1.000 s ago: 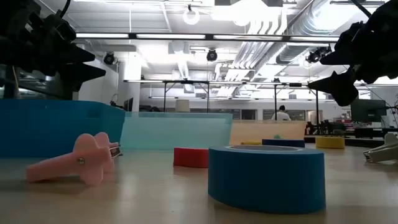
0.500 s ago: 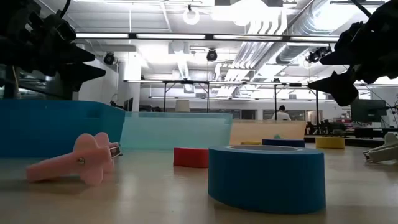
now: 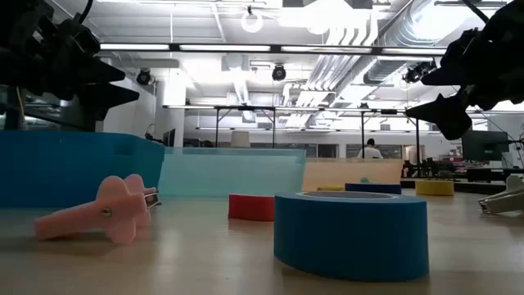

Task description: Pick and place Stapler, Stapler remover, tape

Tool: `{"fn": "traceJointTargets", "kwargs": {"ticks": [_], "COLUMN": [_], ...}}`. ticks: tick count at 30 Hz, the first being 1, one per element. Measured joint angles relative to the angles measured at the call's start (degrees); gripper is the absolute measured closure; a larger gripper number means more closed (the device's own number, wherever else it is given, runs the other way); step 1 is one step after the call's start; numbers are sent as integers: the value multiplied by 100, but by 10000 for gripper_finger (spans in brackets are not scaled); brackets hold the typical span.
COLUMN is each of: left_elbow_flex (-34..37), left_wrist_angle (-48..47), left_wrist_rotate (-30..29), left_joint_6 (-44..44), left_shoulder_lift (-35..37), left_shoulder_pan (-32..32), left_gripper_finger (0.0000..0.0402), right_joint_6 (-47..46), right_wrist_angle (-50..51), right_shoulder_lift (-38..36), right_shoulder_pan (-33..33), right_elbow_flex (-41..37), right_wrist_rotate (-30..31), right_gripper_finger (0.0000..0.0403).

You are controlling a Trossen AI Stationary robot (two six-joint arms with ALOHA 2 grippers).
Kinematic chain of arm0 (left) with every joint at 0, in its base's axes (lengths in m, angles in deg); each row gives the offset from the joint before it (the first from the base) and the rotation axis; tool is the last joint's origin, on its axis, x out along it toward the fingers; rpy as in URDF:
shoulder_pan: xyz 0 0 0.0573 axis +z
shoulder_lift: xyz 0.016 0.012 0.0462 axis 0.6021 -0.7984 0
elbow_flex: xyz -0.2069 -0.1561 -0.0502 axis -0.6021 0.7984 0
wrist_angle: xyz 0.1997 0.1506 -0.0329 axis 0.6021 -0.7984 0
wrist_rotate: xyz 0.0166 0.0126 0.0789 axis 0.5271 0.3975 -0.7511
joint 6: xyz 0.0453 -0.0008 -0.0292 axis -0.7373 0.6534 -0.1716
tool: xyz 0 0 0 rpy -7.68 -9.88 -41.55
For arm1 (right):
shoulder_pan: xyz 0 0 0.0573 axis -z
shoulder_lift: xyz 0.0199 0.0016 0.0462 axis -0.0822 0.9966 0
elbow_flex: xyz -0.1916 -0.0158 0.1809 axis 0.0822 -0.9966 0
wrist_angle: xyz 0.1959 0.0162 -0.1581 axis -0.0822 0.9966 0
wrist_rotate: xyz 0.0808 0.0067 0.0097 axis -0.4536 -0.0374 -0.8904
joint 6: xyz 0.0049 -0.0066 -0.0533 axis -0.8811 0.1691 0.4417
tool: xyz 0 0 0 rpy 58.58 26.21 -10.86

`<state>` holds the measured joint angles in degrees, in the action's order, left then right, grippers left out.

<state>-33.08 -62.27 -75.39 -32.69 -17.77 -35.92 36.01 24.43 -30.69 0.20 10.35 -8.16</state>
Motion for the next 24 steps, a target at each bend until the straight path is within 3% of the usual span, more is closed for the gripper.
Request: {"fn": "traceJointTargets", "kwargs": {"ticks": [15, 19, 24], "left_elbow_flex": [0, 0, 0], "left_wrist_angle": [0, 1, 0], "left_wrist_rotate": [0, 0, 0], "left_joint_6": [-1, -2, -1], "left_shoulder_lift": [1, 0, 1], "left_shoulder_pan": [0, 0, 0], "left_gripper_finger": [163, 163, 163], "right_joint_6": [24, 577, 1992], "right_wrist_angle": [2, -44, -120], "right_shoulder_lift": [1, 1, 8], "right_shoulder_pan": [-2, 3, 3], "right_elbow_flex": [0, 1, 1], "right_wrist_rotate": [24, 486, 1130], "right_gripper_finger": [104, 104, 104]}}
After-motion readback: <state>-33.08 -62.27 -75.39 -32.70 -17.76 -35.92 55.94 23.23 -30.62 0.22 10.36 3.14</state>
